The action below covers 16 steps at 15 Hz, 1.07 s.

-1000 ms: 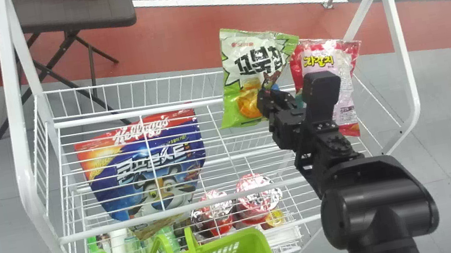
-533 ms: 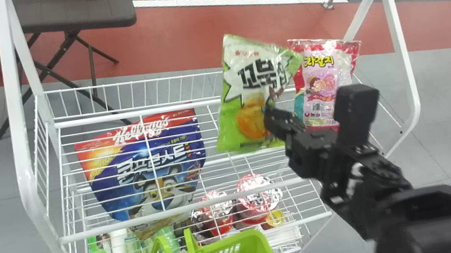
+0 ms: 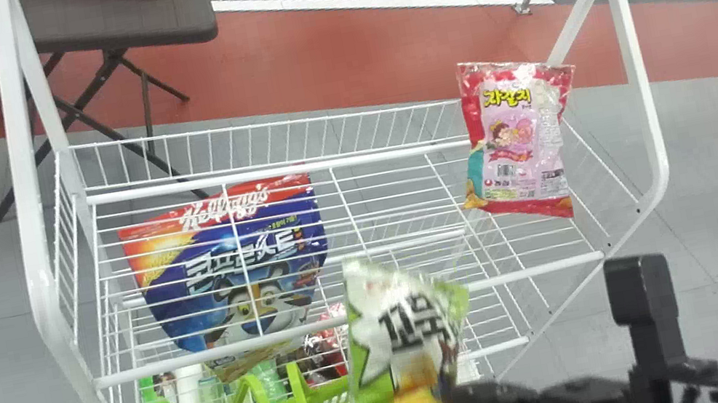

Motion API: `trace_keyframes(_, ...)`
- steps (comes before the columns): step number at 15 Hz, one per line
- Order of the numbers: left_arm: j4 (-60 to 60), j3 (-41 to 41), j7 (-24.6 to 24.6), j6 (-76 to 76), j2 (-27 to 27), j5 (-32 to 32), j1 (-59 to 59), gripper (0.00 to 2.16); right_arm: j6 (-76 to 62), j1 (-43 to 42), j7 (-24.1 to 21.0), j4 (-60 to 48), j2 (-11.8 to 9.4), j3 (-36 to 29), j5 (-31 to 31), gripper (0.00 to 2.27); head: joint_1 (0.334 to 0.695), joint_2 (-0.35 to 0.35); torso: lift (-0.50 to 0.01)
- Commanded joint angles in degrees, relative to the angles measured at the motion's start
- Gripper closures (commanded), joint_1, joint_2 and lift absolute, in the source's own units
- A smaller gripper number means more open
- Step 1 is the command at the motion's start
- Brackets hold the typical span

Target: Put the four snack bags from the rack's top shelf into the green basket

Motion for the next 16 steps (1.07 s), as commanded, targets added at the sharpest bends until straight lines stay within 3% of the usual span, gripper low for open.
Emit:
trace_keyframes(1,0.02,-0.27,-0.01,-0.19,-0.12,-0.09,-0.1,1.53,3.81,0.11,2.57,-1.28,-0.03,-2.28,-0.28,2.22,0.695,-0.35,0.0)
trace_keyframes(3,0.02,-0.36,0.07,-0.19,-0.12,-0.18,-0.19,1.53,3.81,0.64,5.2,-2.15,-0.29,-1.49,-0.19,2.22,0.695,-0.35,0.0)
trace_keyframes(6,0.11,-0.27,-0.01,-0.19,-0.12,-0.18,-0.28,1.53,3.81,3.8,5.29,-0.48,-2.05,5.37,2.27,2.22,0.695,-0.35,0.0)
trace_keyframes(11,-0.07,-0.36,-0.19,-0.19,-0.12,-0.09,-0.28,1.53,3.81,4.07,2.57,5.76,-5.83,17.32,10.62,2.22,0.695,-0.35,0.0)
trace_keyframes(13,-0.16,-0.62,-0.28,-0.19,-0.12,-0.09,-0.37,1.53,3.81,2.57,0.72,8.39,-6.18,19.96,13.43,2.21,0.695,-0.35,0.0)
trace_keyframes(14,-0.16,-0.62,-0.37,-0.19,-0.12,-0.09,-0.37,1.53,3.81,2.22,-0.33,9.54,-6.36,20.92,14.67,2.04,0.695,-0.35,0.0)
trace_keyframes(15,-0.16,-0.71,-0.37,-0.19,-0.12,-0.09,-0.37,1.53,3.81,2.13,-0.42,11.03,-6.36,20.84,14.49,1.41,0.695,-0.35,0.0)
trace_keyframes(16,-0.16,-0.71,-0.45,-0.19,-0.12,-0.18,-0.37,1.53,3.81,2.05,-0.33,11.21,-6.27,20.57,14.23,0.3,0.695,-0.35,0.0)
